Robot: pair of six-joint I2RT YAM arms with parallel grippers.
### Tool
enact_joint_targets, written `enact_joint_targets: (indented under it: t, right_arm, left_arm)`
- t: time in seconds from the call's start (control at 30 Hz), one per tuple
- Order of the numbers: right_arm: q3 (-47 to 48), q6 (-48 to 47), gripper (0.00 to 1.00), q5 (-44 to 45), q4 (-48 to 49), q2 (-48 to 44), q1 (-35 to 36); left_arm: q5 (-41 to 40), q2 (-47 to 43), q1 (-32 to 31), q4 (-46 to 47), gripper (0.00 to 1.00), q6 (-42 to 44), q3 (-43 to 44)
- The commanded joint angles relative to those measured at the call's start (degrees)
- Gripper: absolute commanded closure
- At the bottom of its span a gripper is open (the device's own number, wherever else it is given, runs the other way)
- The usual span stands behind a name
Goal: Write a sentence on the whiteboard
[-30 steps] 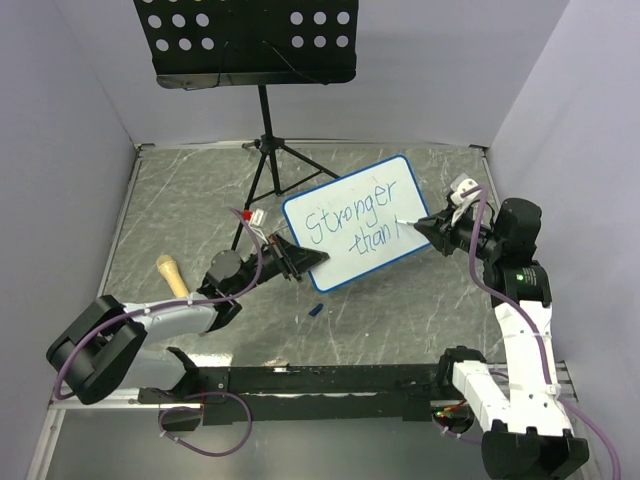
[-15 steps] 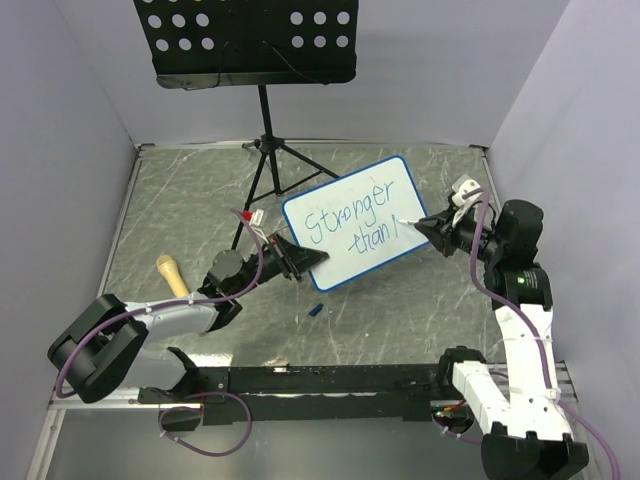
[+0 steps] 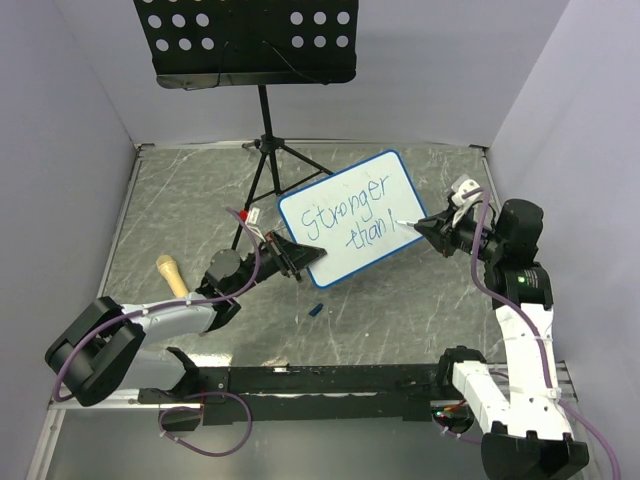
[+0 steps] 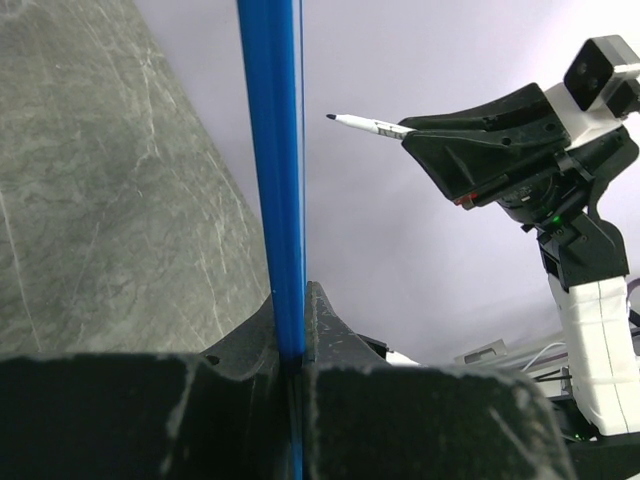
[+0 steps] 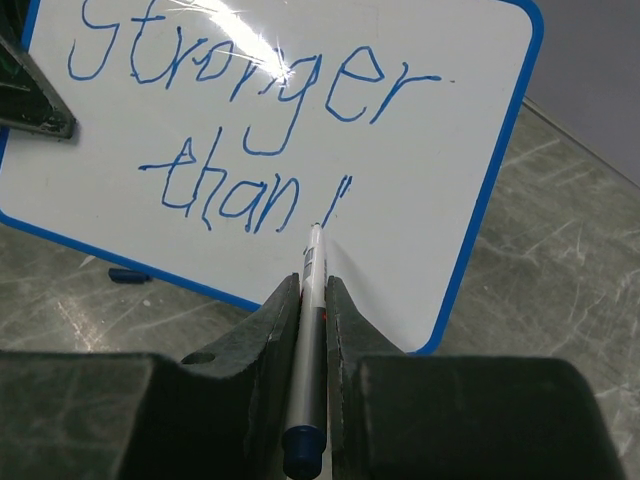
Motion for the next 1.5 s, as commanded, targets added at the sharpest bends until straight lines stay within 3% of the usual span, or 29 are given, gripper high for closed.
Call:
enact_joint_targets:
  t: [0.0,0.7,1.47]
  right_arm:
    - [-0.22,-0.15,1.00,-0.16,2.06,0.95,-0.37]
    - [-0.92,-0.06,1.00,3.80,2.33,1.13,-0.37]
    - [-1.98,-2.09,1.00,-0.25,-2.52,0.34,-0.19]
  left_arm:
    - [1.02,-1.76,0.17,10.94,0.99,-0.71,1.19]
    - [1.64,-1.75,0.17,13.32,0.99,-1.15,0.40]
    - [0.40,-1.76,0.26,13.14,0.99,-1.33,0.40]
